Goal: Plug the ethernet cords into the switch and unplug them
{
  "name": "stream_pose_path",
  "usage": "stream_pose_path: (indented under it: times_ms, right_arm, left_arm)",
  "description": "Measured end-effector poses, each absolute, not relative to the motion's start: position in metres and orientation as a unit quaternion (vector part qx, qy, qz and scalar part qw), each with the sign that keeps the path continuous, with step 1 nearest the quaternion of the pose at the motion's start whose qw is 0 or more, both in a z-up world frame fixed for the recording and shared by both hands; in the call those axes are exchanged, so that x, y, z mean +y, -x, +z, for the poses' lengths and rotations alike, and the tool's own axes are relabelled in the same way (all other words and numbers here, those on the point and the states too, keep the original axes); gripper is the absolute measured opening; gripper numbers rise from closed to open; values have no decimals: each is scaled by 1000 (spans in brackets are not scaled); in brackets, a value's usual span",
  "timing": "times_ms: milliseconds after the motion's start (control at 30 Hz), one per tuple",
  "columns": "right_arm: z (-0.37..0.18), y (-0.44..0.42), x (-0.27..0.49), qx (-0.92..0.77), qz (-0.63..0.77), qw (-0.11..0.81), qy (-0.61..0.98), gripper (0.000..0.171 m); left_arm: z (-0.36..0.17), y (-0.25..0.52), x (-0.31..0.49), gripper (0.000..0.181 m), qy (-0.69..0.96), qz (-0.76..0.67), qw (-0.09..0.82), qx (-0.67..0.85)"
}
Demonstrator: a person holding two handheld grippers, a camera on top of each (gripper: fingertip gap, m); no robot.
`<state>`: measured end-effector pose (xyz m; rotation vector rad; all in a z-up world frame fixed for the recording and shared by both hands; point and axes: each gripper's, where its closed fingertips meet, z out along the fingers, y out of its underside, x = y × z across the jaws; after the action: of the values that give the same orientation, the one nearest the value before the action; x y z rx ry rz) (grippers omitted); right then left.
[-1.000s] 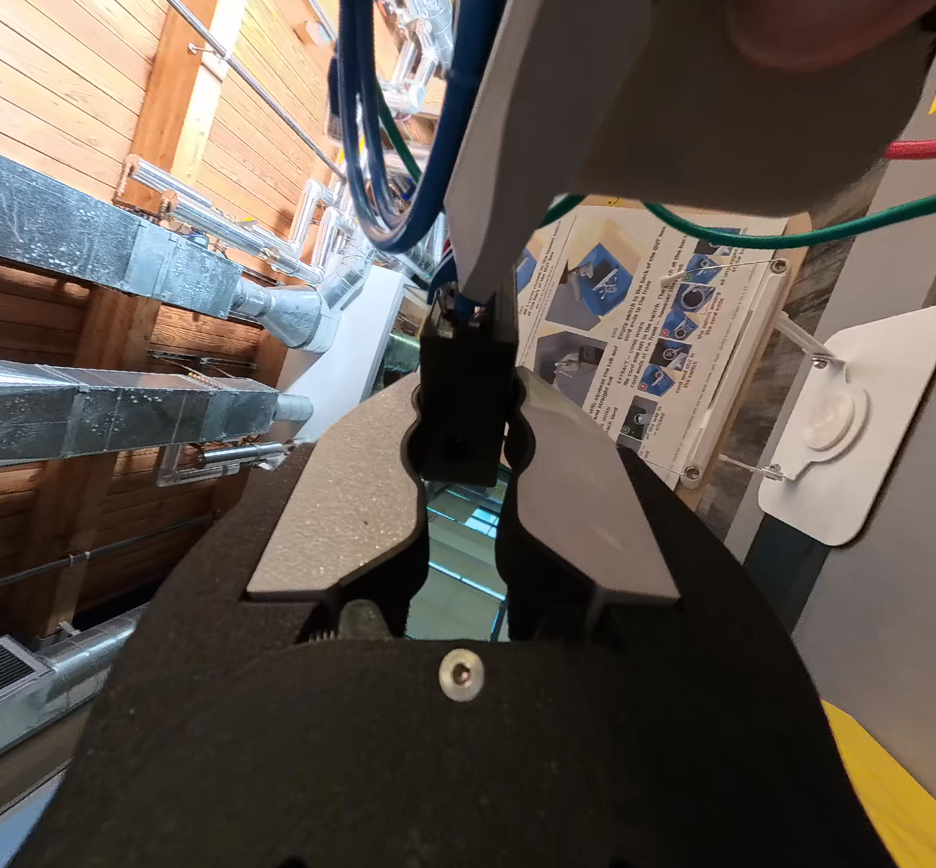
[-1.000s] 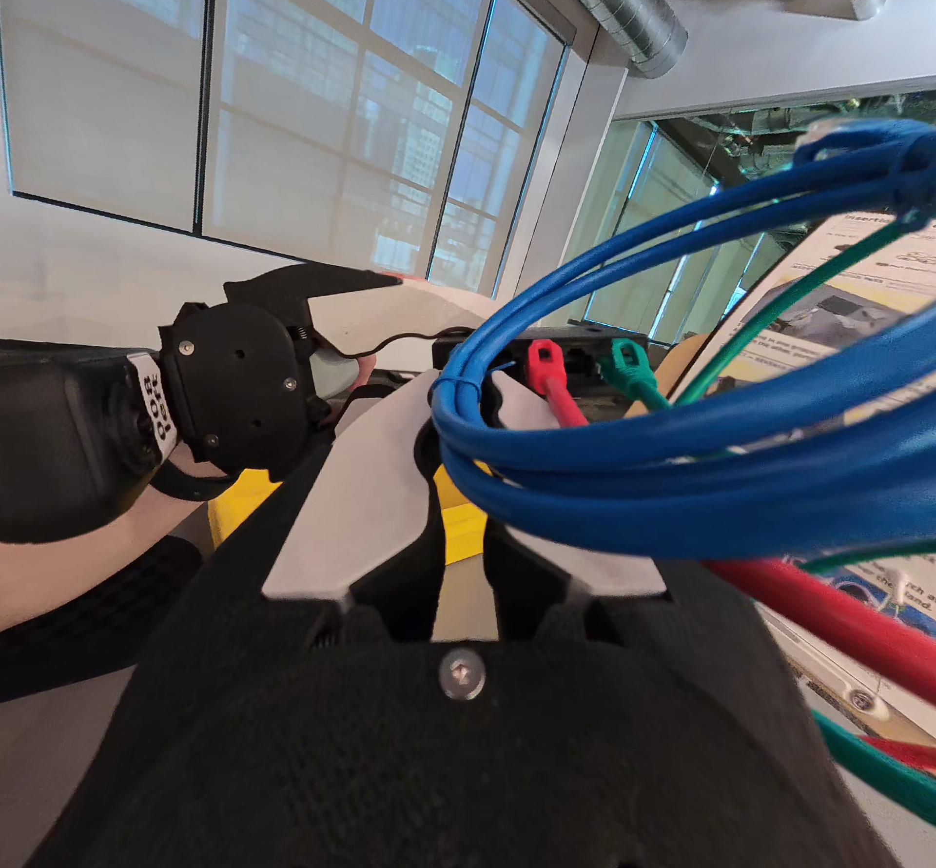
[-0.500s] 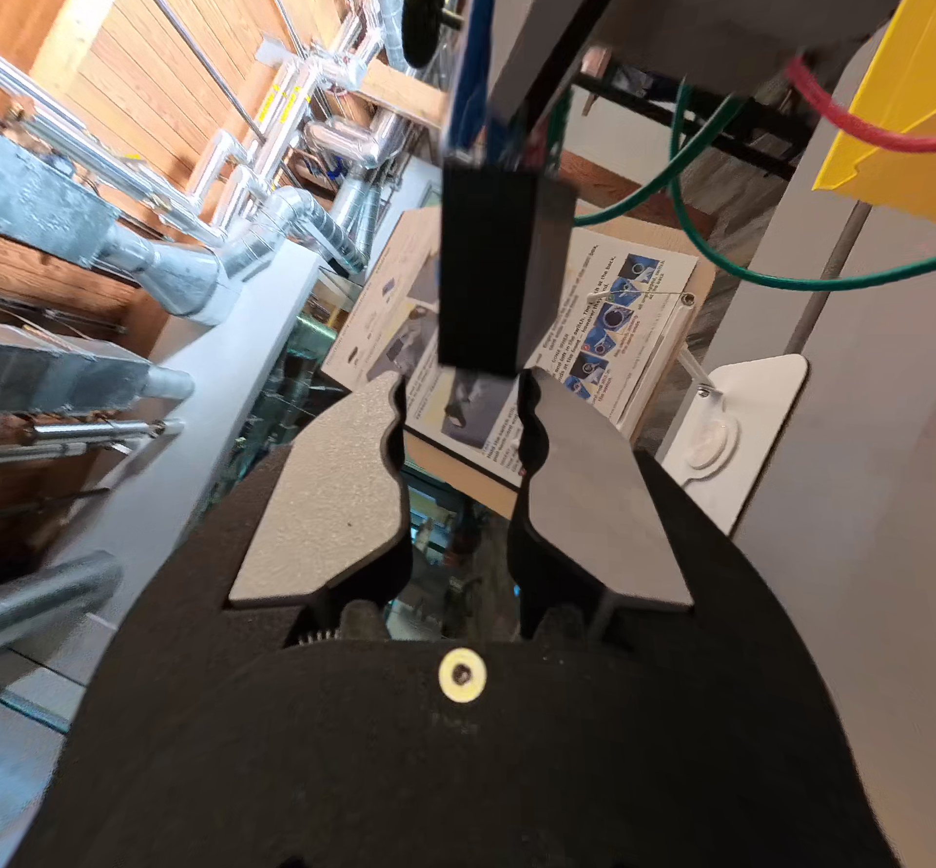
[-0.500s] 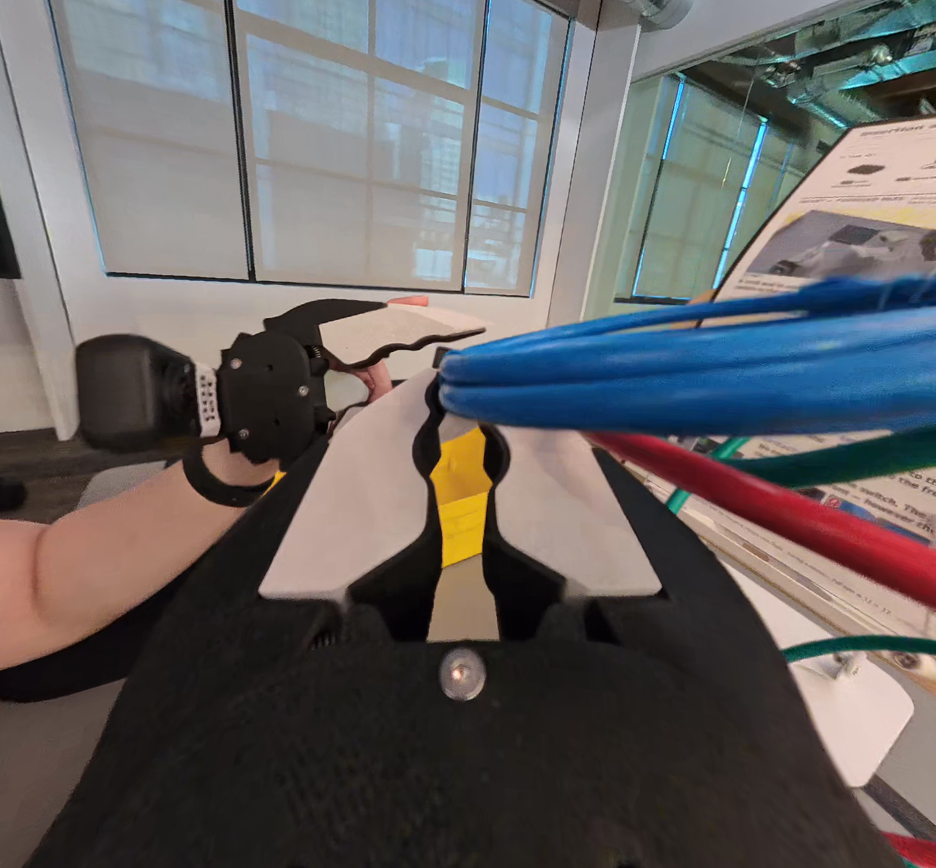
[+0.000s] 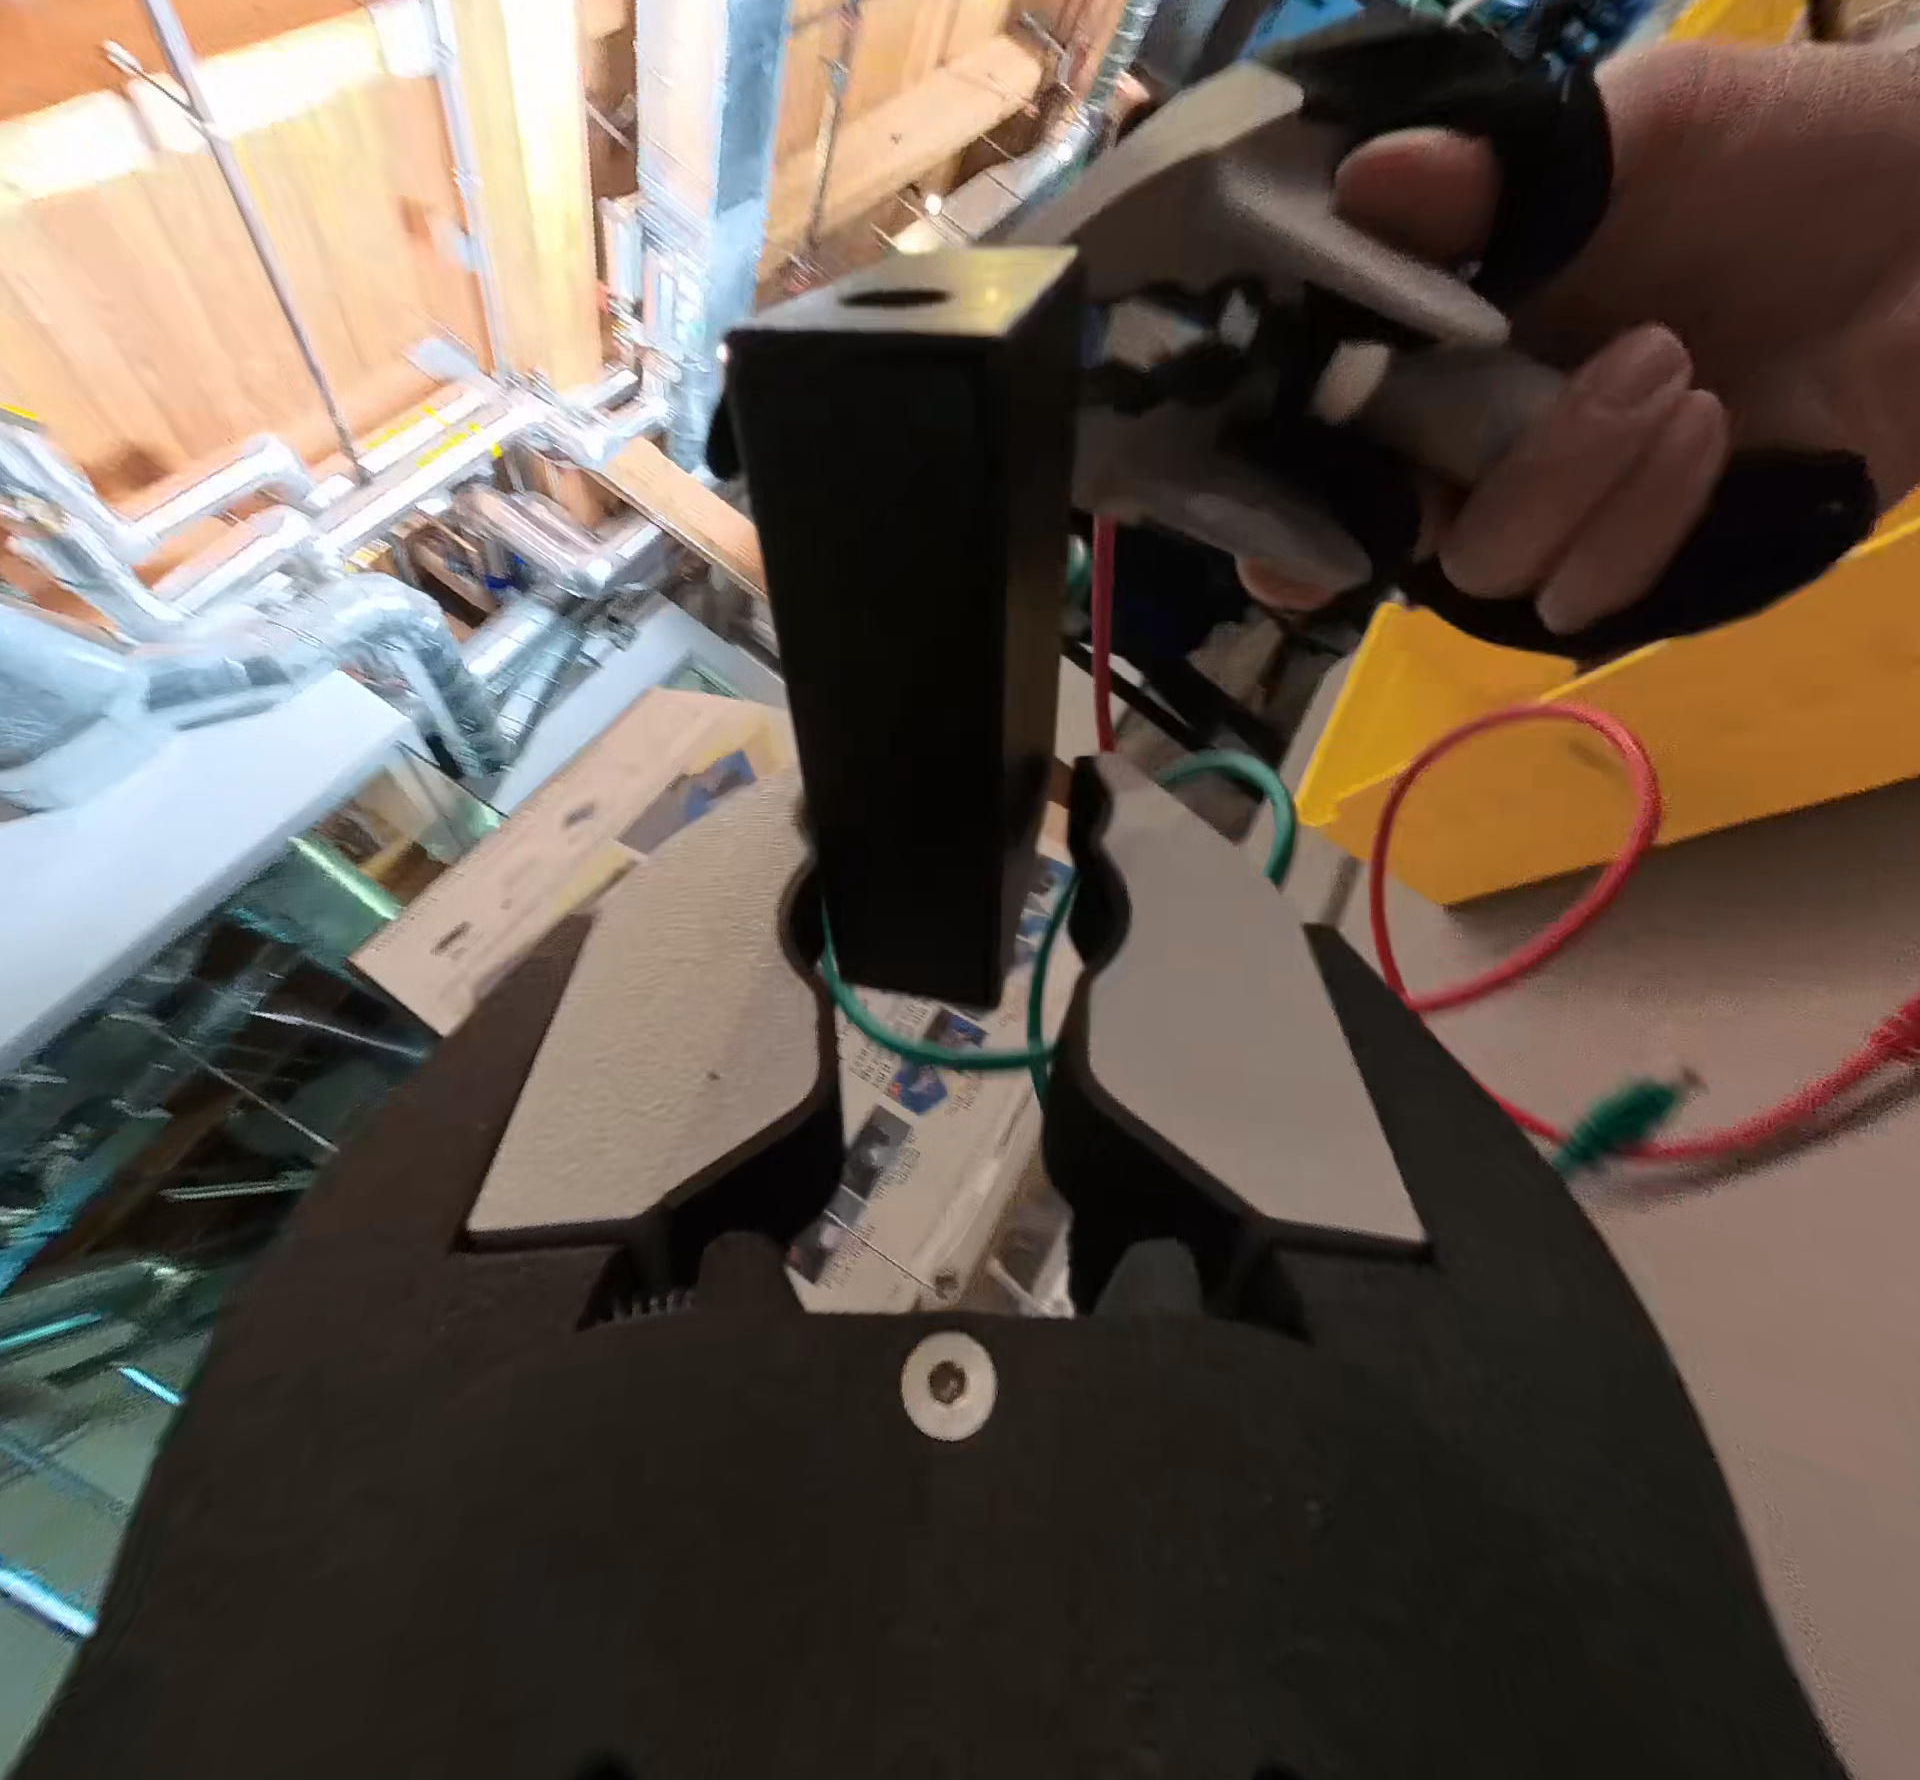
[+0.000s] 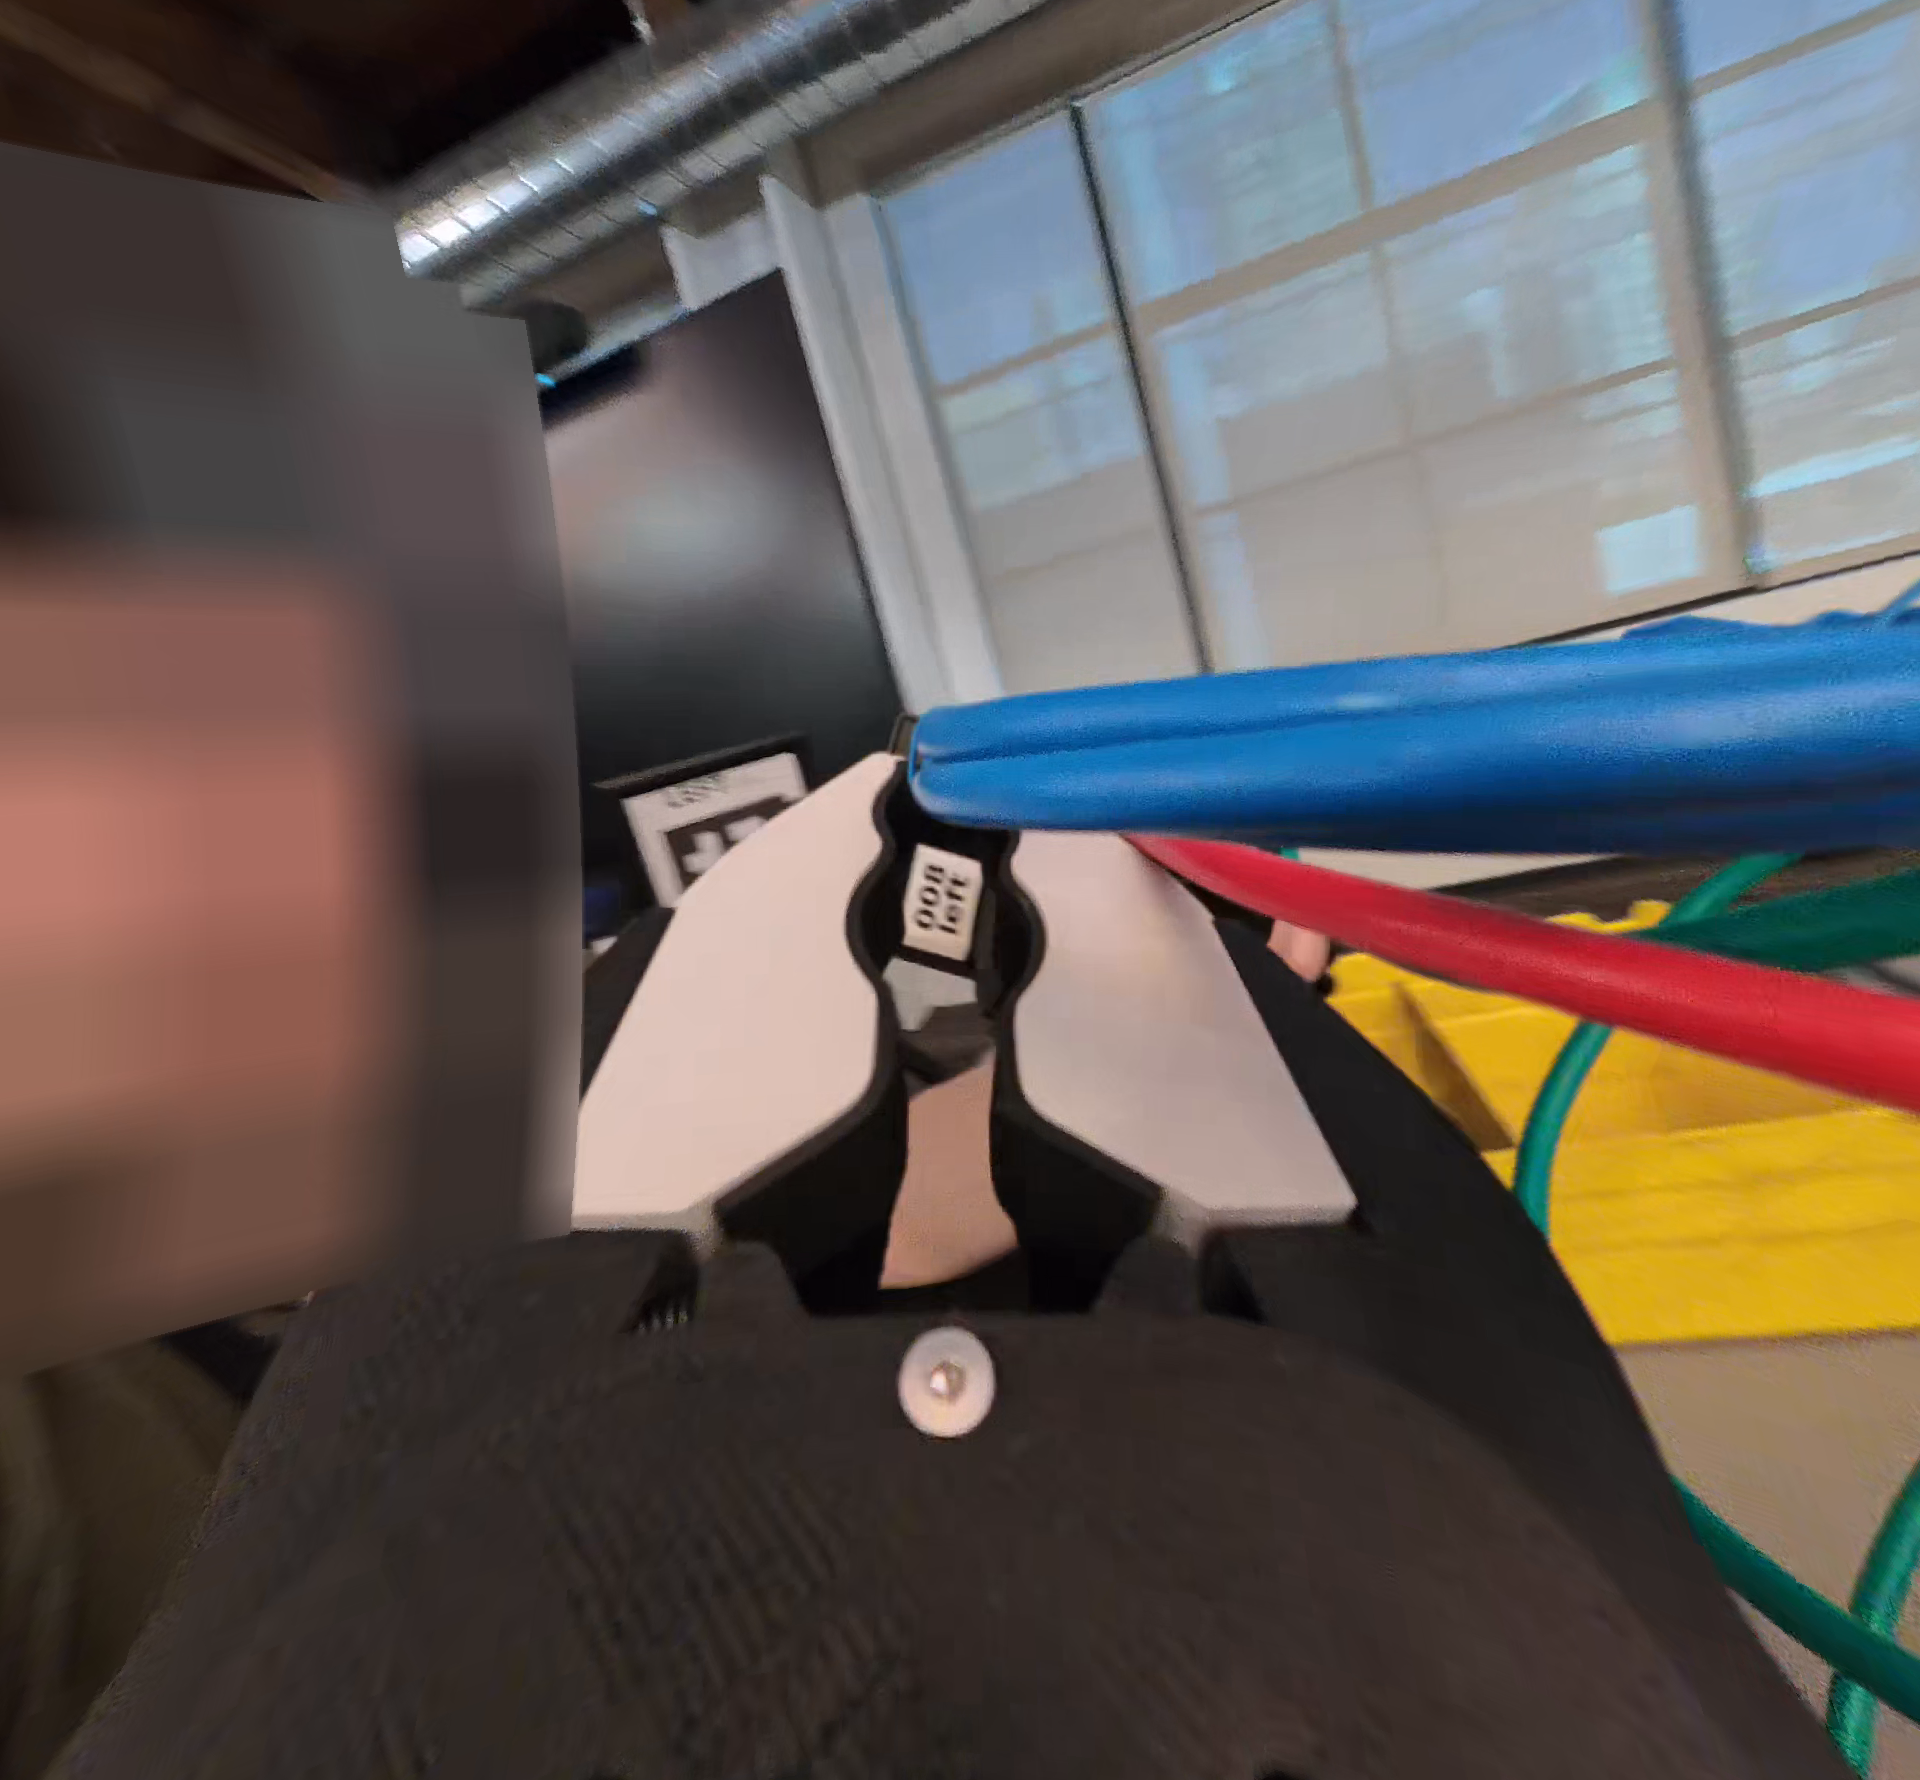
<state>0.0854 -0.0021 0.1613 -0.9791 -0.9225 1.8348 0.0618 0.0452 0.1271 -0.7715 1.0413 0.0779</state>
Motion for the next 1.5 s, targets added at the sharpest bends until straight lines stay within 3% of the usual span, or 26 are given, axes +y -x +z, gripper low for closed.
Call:
stream_pose_path:
  times_ms: [133,233,367,433,567,633,800,867,1033,1100,1267,1500]
  right_arm:
    - [157,-87,5,-341,781,351,388,13]
    - [142,-87,20,-362,709,407,448,20]
    - [125,-99,35,-429,522,507,534,21]
    - [136,-102,21,-494,394,597,495,23]
    - [129,-88,-2,-606,51,699,376,48]
    - [121,-75,0,-619,3,698,360,62]
    - [97,-57,17,-646,-90,675,344,51]
    - [96,-59,22,-650,-146,670,327,29]
    - [98,-66,24,-641,-129,656,376,27]
    - [106,-74,24,-623,-122,662,399,27]
    - [145,-108,36,-568,-166,675,441,27]
    - [276,-171,59,-496,-189,677,510,27]
  left_arm:
    - [123,-62,43,33,338,88,787,508]
    - [126,-52,56,31,364,132,780,491]
    - [130,-32,70,31,372,188,773,479]
    - [126,-27,73,31,365,229,754,496]
    - [114,-31,76,30,375,237,725,527]
    - [105,-33,76,30,379,238,703,552]
    - [91,-42,70,30,375,250,668,592]
    - [83,-46,69,31,369,260,651,610]
    - [86,-46,68,45,378,242,662,601]
    - [99,-37,65,49,387,238,673,583]
    - [155,16,49,34,395,221,744,492]
    - [173,41,45,30,398,236,761,454]
